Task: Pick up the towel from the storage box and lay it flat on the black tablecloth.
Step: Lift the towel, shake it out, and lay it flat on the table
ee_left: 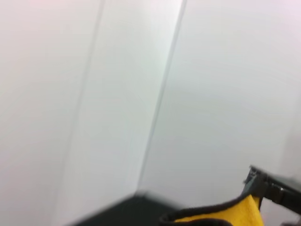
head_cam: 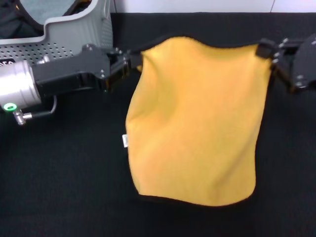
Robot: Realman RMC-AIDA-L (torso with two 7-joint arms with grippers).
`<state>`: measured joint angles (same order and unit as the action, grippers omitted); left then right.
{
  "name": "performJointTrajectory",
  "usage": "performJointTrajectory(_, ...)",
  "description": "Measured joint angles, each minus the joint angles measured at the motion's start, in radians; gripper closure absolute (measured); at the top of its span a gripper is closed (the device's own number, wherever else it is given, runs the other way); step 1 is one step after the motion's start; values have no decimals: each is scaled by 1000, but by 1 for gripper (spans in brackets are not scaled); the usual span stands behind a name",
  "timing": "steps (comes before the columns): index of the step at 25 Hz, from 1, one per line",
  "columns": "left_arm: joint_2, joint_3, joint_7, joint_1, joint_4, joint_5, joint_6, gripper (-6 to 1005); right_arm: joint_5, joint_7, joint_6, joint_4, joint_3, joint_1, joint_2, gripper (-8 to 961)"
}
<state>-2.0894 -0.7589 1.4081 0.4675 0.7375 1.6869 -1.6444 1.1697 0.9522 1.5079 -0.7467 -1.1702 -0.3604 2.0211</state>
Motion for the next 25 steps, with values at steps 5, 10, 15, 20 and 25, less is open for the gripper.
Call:
performJointTrajectory(5,0,-1,35,13,68,-117,-118,975,-94,16,115,-150,2,70,-4,938)
performJointTrajectory(10,2,-3,97,19,155,-162,-243,976,-98,74,199,-264,-6,131,-1,938)
performJointTrajectory(15,18,-27,85,-52,161,-159,-340,976,-87,102,337,-250,-38,203,0,938)
performJointTrajectory(20,53,-123,77,-171,229,-239,-388,976,-122,129,452,-300,-35,271,0,938)
performJointTrajectory(25,50,-175,115,-236,354,-238,-358,975,-63,174,359,-319,-47,262,-4,938)
